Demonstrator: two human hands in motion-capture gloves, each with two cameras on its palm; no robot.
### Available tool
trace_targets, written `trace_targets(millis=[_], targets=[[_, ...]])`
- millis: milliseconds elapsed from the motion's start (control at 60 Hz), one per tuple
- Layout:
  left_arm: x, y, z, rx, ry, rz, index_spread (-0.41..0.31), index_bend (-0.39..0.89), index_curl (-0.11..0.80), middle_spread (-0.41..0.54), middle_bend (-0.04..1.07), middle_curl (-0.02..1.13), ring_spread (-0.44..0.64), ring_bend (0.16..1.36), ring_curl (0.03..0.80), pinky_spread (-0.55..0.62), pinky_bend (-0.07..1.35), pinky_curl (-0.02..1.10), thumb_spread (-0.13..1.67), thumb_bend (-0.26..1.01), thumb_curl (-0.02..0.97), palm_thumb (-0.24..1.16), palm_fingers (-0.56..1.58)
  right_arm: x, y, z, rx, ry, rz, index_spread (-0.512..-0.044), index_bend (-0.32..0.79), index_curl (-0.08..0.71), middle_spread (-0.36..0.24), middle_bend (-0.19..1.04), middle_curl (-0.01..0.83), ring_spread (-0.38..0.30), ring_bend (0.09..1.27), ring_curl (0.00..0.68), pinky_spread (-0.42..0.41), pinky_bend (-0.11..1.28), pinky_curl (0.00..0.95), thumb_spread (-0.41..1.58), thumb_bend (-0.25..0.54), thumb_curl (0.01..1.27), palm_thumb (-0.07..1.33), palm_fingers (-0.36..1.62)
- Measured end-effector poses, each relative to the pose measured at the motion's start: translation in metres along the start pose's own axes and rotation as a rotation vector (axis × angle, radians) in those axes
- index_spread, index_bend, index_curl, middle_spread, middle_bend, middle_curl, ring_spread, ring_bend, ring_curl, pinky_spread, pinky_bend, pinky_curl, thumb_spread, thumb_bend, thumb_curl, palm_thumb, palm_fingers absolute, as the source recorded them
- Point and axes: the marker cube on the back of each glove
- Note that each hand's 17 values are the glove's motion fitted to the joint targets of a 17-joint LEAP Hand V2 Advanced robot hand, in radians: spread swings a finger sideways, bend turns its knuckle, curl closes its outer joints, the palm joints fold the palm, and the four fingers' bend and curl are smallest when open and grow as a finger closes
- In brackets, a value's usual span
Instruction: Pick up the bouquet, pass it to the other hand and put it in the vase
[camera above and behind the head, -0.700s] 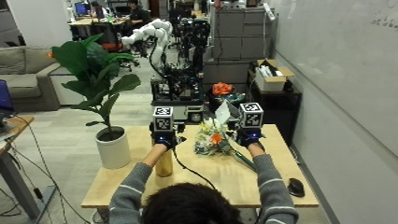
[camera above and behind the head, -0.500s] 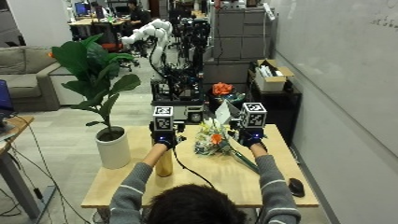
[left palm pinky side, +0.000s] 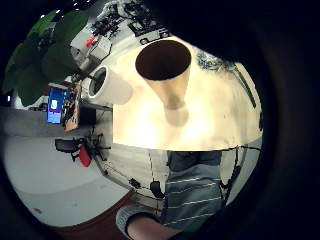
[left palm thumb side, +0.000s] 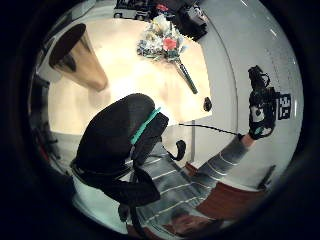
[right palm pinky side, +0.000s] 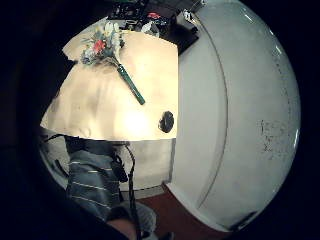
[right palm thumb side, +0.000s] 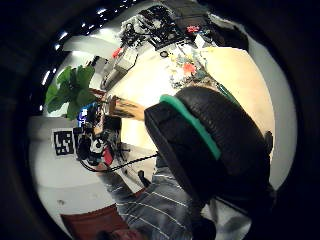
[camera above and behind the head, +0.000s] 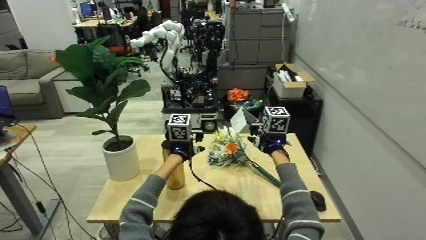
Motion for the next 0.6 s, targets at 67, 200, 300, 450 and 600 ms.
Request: trace_targets(millis=[67, 200, 300, 450, 600], targets=[[0.004, 0.001, 0.000, -0.006, 0.001, 0.012, 0.062, 0.14, 0.221, 0.261, 0.19, 0.31, 0.35, 0.56, 0.247, 0.35, 0.41, 0.30, 1.05, -0.02, 0.239, 0.16, 0.23, 0.000, 0.004, -0.003, 0.002, 0.007, 0.006, -0.401, 0.13, 0.183, -0.035, 0.27, 0.302, 0.037, 0.45, 0.249, 0.231, 0.38, 0.298, 1.30, 0.065, 0.15, 0.34, 0.19], [0.011, 0.002, 0.002, -0.029, -0.002, 0.034, 0.068, 0.14, 0.239, 0.266, 0.19, 0.32, 0.36, 0.56, 0.248, 0.36, 0.41, 0.31, 1.05, -0.02, 0.251, 0.16, 0.22, 0.006, -0.003, -0.005, 0.011, 0.010, 0.021, -0.401, 0.13, 0.189, -0.035, 0.26, 0.315, 0.032, 0.45, 0.260, 0.231, 0.38, 0.311, 1.30, 0.040, 0.17, 0.35, 0.19], [0.013, -0.007, 0.012, -0.032, -0.003, 0.046, 0.069, 0.14, 0.248, 0.268, 0.19, 0.32, 0.37, 0.57, 0.251, 0.36, 0.41, 0.31, 1.06, -0.02, 0.258, 0.15, 0.22, 0.024, -0.024, 0.000, 0.004, 0.010, 0.089, -0.401, 0.12, 0.190, -0.035, 0.26, 0.324, 0.031, 0.46, 0.268, 0.232, 0.38, 0.317, 1.30, 0.020, 0.17, 0.35, 0.20], [0.021, 0.002, 0.017, -0.032, 0.002, 0.068, 0.077, 0.14, 0.260, 0.270, 0.19, 0.33, 0.37, 0.57, 0.257, 0.37, 0.42, 0.32, 1.05, -0.02, 0.266, 0.16, 0.21, 0.051, -0.054, 0.009, 0.039, -0.039, 0.250, -0.387, 0.10, 0.180, -0.021, 0.26, 0.333, 0.050, 0.48, 0.280, 0.237, 0.41, 0.333, 1.27, -0.024, 0.18, 0.32, 0.21], [0.033, 0.001, 0.031, -0.049, 0.029, 0.111, 0.078, 0.14, 0.268, 0.270, 0.19, 0.33, 0.38, 0.57, 0.262, 0.37, 0.42, 0.32, 1.05, -0.02, 0.272, 0.16, 0.21, 0.086, -0.085, 0.042, 0.124, -0.022, 0.410, -0.359, 0.06, 0.144, 0.022, 0.25, 0.340, 0.111, 0.53, 0.299, 0.262, 0.53, 0.366, 1.23, -0.021, 0.19, 0.29, 0.23]])
